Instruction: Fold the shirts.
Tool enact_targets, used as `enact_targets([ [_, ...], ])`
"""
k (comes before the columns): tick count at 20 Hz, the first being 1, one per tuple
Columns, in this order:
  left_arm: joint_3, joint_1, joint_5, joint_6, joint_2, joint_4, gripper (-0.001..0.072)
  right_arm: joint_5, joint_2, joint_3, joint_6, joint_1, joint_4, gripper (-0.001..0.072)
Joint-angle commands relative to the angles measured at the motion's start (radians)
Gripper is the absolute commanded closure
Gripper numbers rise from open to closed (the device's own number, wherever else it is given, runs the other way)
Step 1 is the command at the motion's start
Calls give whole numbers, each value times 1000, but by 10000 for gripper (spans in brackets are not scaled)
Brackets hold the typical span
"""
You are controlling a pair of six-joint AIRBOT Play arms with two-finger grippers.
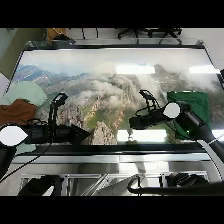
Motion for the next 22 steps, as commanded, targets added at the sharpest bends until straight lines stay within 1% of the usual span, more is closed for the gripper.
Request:
enact_targets([
  [1, 0, -1, 0, 0, 1, 0, 690, 0, 1, 0, 0, 0, 0, 698],
  [17, 0, -1, 5, 0, 1, 0, 690, 0, 1, 0, 0, 0, 0, 698],
  [20, 0, -1, 94, 9, 1, 1, 690, -1, 1, 0, 0, 0, 0, 698],
  [22, 0, -1, 116, 9, 1, -1, 690, -6, 1, 0, 0, 0, 0, 698],
])
